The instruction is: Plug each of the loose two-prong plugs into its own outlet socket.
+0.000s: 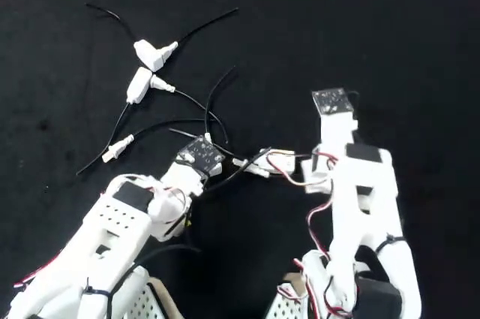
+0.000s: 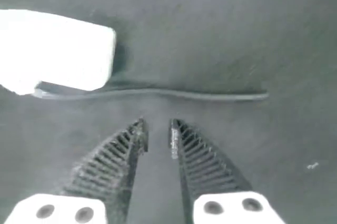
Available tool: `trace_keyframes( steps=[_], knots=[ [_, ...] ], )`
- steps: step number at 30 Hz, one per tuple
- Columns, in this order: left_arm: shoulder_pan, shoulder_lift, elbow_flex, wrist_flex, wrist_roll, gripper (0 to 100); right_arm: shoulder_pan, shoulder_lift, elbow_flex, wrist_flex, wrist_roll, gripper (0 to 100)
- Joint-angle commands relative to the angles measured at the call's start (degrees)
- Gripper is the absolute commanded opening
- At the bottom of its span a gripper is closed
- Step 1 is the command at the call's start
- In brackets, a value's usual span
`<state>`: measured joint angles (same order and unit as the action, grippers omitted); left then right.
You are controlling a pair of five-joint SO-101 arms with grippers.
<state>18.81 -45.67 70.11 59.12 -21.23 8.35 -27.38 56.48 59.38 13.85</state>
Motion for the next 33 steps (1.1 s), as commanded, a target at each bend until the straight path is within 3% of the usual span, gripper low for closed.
trace_keyframes(
  steps=[1, 6, 10, 14, 19, 26, 29, 33],
  knots=[
    [-1.27, 0.00, -5.67, 3.16, 0.18, 18, -6.86, -0.31, -8.66, 10.46, -15.12, 7.6],
    [-1.27, -0.09, -10.24, 10.55, 0.26, 18, -12.57, 0.04, -11.56, 13.19, -23.74, 8.6],
    [-1.27, -1.41, -13.23, 16.35, 0.53, 18, -12.84, 0.13, -11.74, 13.63, -31.91, 22.3],
    [-1.19, -8.18, -12.44, 17.58, 3.96, 19, -17.85, 0.13, -11.56, 13.36, -39.47, 33.6],
    [-1.19, -18.46, -7.08, 16.97, 5.01, 30, -22.51, -0.22, -11.74, 11.34, -42.11, 27.4],
    [-1.36, -25.76, -2.07, 15.38, 5.01, 31, -22.24, -0.31, -14.99, 10.55, -41.85, 18.1],
    [-5.76, -26.29, -3.65, 15.12, 4.31, 31, -22.15, -0.31, -16.40, 10.55, -41.76, 18.1],
    [-21.49, -26.20, -12.00, 14.77, 1.23, 31, -19.60, -0.31, -19.03, 10.55, -41.93, 17.8]
  ],
)
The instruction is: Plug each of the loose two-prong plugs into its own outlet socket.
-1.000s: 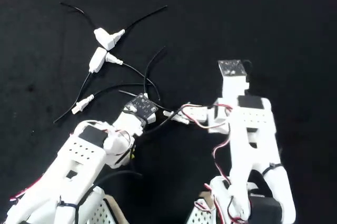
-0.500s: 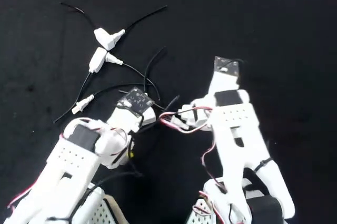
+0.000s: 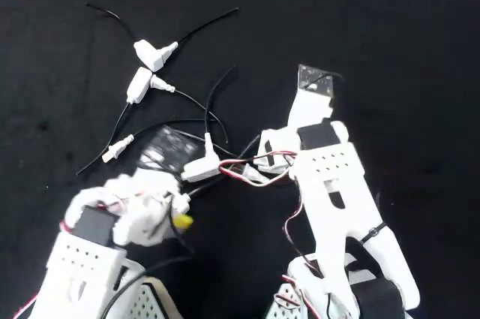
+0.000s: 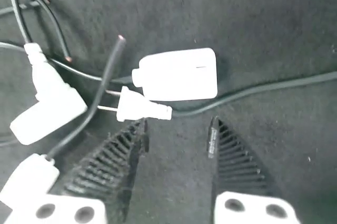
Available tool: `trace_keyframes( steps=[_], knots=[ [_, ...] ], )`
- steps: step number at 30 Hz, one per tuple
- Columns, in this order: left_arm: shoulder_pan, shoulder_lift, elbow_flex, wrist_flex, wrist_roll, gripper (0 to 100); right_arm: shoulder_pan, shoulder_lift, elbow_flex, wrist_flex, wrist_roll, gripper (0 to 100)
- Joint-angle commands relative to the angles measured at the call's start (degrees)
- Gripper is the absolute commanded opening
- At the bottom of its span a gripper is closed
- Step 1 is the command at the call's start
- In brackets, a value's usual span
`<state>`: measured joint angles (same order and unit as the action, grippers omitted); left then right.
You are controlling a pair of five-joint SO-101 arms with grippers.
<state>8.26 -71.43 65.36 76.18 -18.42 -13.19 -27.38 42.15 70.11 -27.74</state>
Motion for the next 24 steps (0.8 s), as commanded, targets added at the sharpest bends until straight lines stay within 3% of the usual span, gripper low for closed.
trace_keyframes(
  steps=[1, 4, 8, 14, 17, 20, 24],
  knots=[
    [-15.25, 0.09, -8.66, -3.43, -2.11, 31, 2.99, -0.31, -5.14, -0.18, -0.35, 17.8],
    [-25.36, 1.05, -9.19, -9.23, -3.87, 31, 5.71, -0.31, -5.32, -0.44, -0.35, 17.8],
    [-29.49, 8.70, -8.31, -16.88, -2.81, 31, 7.21, 0.13, -4.79, -0.62, 0.00, 17.8],
    [-29.76, 28.22, -9.01, -30.33, 13.45, 31, 7.65, 0.13, -2.51, -2.90, 0.00, 17.8],
    [-29.49, 35.43, -9.19, -33.85, 17.93, 31, 7.47, 0.13, 0.13, -5.71, 0.00, 17.8],
    [-29.32, 39.30, -11.03, -34.29, 17.49, 31, 7.47, 0.13, 1.54, -7.47, 0.00, 17.8],
    [-28.09, 42.64, -15.08, -34.02, 6.15, 31, 7.38, 0.13, 1.71, -7.56, 0.00, 17.8]
  ],
)
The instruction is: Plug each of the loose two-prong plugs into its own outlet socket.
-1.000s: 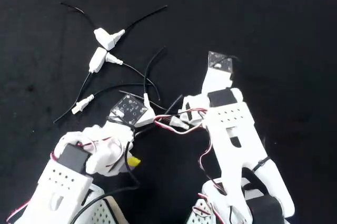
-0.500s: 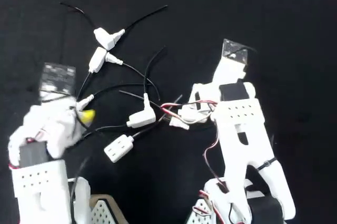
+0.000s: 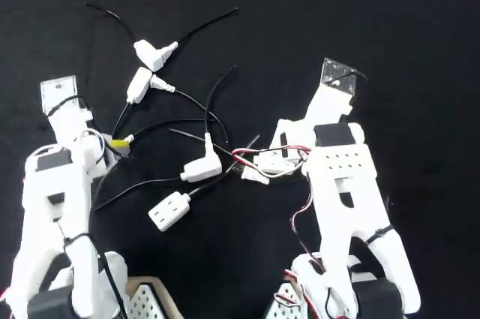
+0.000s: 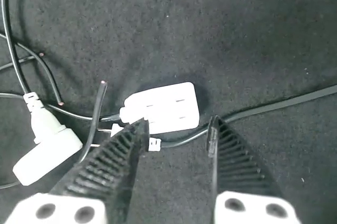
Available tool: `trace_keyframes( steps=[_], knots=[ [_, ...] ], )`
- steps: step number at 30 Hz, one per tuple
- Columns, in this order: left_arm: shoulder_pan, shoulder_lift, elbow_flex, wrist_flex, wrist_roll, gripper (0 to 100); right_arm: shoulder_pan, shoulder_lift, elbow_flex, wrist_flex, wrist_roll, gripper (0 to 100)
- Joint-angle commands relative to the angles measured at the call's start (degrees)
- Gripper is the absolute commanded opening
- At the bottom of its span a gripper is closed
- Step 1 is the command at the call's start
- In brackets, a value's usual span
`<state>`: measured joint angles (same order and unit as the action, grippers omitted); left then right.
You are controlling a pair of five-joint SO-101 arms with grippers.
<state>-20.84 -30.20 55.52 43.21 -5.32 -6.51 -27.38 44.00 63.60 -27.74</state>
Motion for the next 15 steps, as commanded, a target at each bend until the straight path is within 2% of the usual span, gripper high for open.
trace_keyframes(
  steps=[1, 6, 11, 15],
  knots=[
    [1.54, 2.46, -5.85, -1.05, -9.05, 31, 0.88, 0.13, -0.13, -0.97, 0.09, 17.8],
    [4.88, 12.04, -10.59, -0.70, -12.57, 31, 0.70, 0.13, -0.04, -0.79, 0.09, 17.8],
    [5.76, 26.46, -22.99, 9.05, -19.87, 30, 0.97, 0.13, 0.04, -0.62, 0.09, 17.8],
    [3.91, 34.64, -33.80, 14.15, -24.00, 20, 0.97, 0.13, 0.04, -0.62, 0.09, 17.8]
  ],
)
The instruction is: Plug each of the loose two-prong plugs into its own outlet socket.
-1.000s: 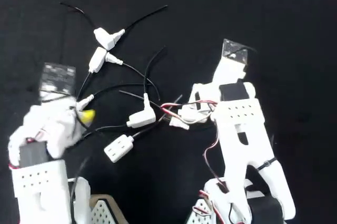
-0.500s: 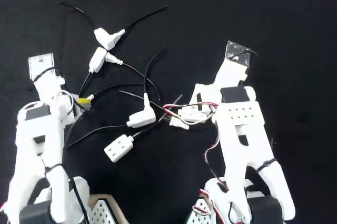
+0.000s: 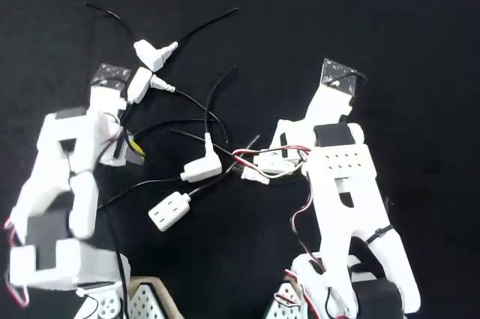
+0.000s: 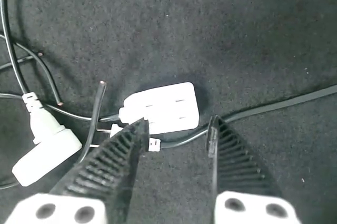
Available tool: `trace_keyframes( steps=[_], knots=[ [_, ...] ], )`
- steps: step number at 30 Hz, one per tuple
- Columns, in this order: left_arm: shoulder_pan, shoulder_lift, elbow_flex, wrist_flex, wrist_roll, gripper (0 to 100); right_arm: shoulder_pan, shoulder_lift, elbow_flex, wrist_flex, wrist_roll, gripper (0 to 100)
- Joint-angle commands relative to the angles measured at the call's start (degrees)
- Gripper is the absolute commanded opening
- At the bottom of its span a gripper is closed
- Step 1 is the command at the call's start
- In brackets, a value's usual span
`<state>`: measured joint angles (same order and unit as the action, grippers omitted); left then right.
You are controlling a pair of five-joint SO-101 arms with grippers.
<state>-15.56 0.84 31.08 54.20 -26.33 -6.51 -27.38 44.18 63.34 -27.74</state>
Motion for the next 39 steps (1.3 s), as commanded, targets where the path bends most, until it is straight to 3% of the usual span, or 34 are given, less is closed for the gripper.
trace_keyframes(
  steps=[1, 5, 10, 18, 22, 34, 39],
  knots=[
    [-1.63, 4.84, -11.30, 4.48, -3.96, 17, 0.97, 0.13, -0.13, -0.35, 0.09, 17.8],
    [-2.51, 7.74, -15.60, 9.41, -7.74, 9, 0.97, 0.04, 0.13, -0.53, 0.09, 17.8],
    [-1.63, 9.85, -15.69, 9.93, -9.58, 3, 0.88, -0.22, 0.48, -0.70, 0.09, 17.8],
    [1.36, 10.37, -12.88, 10.11, -9.23, 3, 0.97, -0.22, 0.48, -0.70, 0.09, 17.8],
    [3.38, 6.95, -10.07, 13.89, -8.00, 3, 1.14, -0.22, 0.48, -0.44, 0.09, 17.8],
    [13.32, -25.93, 4.26, 15.12, 11.16, 3, 5.10, -0.22, 0.04, -0.35, 0.18, 17.8],
    [13.49, -38.15, 4.79, 15.38, 18.37, 3, 5.10, -0.22, 0.04, -0.35, 0.18, 17.8]
  ],
)
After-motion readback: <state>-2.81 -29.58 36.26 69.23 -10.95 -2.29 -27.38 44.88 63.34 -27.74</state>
